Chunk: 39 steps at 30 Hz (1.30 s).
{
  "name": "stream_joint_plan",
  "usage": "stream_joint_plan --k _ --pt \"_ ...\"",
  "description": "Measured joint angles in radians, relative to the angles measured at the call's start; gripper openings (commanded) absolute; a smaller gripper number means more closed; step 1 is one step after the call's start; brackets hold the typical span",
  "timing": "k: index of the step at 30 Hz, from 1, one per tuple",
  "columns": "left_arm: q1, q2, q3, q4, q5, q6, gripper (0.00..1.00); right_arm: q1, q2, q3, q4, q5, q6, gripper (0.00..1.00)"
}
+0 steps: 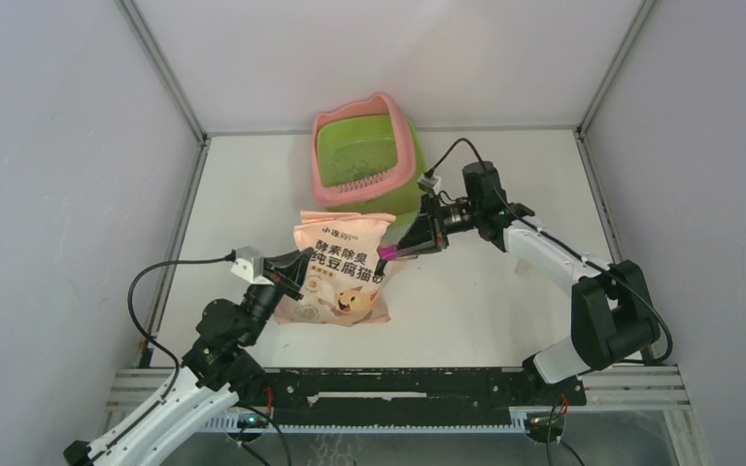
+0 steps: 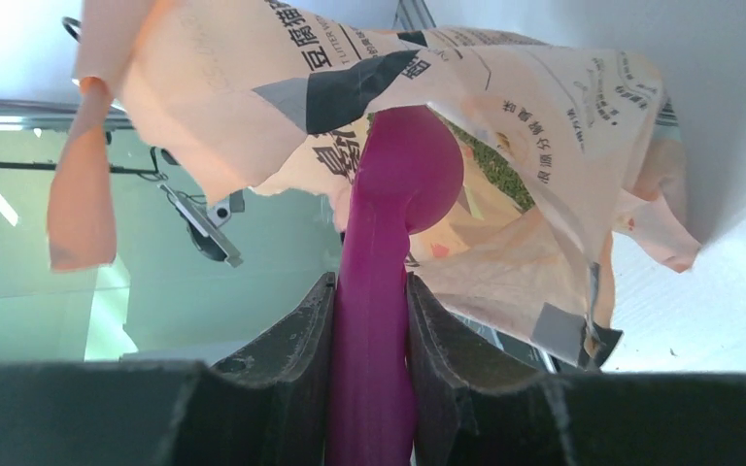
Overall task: Fill the litter box with clean litter
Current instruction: 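Scoop the cat litter from the cat litter bag.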
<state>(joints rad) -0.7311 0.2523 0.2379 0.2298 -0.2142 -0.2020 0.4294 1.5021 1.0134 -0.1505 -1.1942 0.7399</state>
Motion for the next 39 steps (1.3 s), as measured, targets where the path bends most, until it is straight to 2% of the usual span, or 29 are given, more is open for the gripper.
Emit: stream_joint_plan --k 8,15,23,29,39 --pt "0.000 -0.013 0.000 -0.018 -0.018 0.000 0.00 -0.012 -0.007 -0.064 0.159 -0.002 0.108 0.00" --pt "0.000 -0.070 0.000 -0.061 -0.047 0.001 0.00 -0.187 -0.101 -0.169 0.206 -0.009 0.167 0.00" --pt "0.000 -0.081 0.000 -0.091 -0.063 0.002 0.00 -0.260 -0.174 -0.270 0.219 -0.004 0.173 0.00" --pt "0.000 -0.120 0.000 -0.126 -0.071 0.003 0.00 -0.273 -0.174 -0.287 0.258 -0.009 0.214 0.00" --pt "0.001 -0.144 0.000 -0.142 -0.082 0.003 0.00 -0.306 -0.176 -0.360 0.483 -0.023 0.400 0.00"
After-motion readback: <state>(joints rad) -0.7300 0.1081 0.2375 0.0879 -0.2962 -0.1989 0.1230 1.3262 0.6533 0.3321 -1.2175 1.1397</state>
